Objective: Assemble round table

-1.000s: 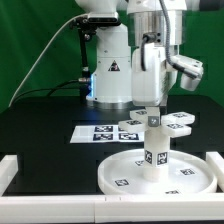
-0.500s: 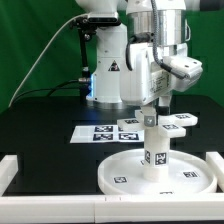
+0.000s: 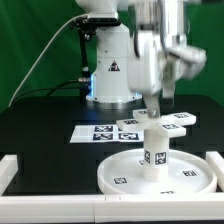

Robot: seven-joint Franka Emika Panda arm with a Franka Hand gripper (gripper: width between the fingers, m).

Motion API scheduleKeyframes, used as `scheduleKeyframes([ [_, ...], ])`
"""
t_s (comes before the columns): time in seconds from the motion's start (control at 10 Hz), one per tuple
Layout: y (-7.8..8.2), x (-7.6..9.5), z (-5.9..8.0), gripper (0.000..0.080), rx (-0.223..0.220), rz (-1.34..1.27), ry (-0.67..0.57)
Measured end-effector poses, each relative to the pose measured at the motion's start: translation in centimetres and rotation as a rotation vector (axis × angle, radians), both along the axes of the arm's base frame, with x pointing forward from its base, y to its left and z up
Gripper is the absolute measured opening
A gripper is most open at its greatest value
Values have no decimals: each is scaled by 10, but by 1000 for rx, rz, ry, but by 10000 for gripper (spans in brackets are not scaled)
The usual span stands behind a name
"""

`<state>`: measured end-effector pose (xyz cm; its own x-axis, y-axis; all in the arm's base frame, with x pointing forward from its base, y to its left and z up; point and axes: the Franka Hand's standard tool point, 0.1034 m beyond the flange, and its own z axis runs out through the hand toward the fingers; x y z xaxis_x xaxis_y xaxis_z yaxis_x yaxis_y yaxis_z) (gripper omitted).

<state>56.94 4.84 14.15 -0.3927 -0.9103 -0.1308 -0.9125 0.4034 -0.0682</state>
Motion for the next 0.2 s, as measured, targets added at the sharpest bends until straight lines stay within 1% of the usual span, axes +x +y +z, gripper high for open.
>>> scheduleKeyframes([
  [0.1,-1,-2,4,649,15,4,8],
  [0.2,0,-2,0,649,10,8,12],
])
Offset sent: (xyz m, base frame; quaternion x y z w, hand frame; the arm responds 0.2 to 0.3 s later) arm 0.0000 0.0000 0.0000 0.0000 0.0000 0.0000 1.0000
